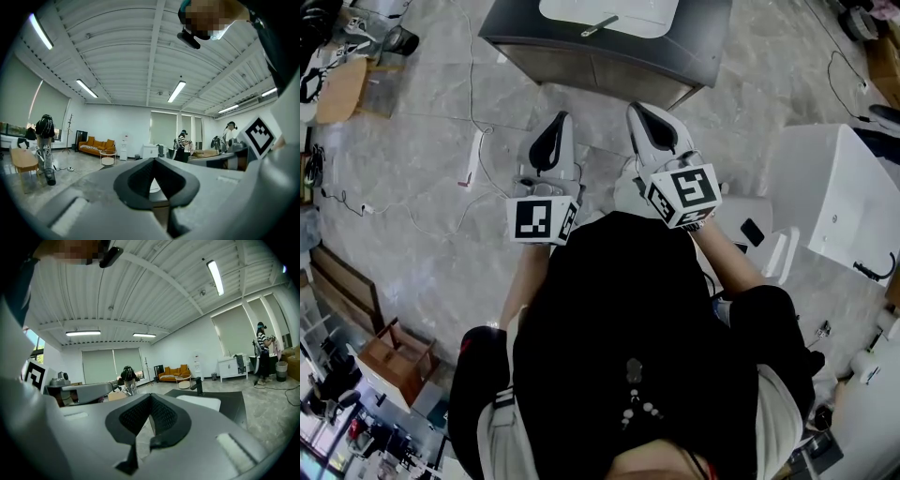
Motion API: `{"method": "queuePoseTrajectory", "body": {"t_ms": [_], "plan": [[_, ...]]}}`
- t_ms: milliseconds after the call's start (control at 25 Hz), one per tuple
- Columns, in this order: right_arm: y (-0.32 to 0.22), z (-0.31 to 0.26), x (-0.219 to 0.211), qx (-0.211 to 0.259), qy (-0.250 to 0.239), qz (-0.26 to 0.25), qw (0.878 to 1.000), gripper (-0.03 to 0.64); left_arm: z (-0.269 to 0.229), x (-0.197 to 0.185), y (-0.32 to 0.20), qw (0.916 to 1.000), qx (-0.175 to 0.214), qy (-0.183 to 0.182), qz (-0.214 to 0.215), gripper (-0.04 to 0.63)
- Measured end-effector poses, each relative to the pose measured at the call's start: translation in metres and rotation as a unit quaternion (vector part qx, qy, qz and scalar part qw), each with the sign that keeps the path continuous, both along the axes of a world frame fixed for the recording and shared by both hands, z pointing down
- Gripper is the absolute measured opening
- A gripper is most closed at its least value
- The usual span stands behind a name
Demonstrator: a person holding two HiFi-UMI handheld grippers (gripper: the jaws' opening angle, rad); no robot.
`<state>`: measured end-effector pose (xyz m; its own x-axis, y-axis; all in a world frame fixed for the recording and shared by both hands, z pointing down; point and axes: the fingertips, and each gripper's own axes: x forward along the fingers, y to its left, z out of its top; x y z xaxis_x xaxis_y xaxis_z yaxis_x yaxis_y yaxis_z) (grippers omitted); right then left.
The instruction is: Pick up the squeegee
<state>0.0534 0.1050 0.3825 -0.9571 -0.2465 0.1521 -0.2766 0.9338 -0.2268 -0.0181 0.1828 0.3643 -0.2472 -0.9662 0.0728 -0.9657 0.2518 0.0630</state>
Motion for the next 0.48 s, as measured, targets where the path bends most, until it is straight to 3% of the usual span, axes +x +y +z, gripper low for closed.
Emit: {"method": "queuePoseTrajectory", "body": {"t_ms": [480], "plan": [[-0.062,0.004,-0.023,-0.012,-0.001,-0.027,1.000,0.002,-0.003,-0.023,-0.059,0.9995,-0.006,-0.006,-0.032,0.002]]}}
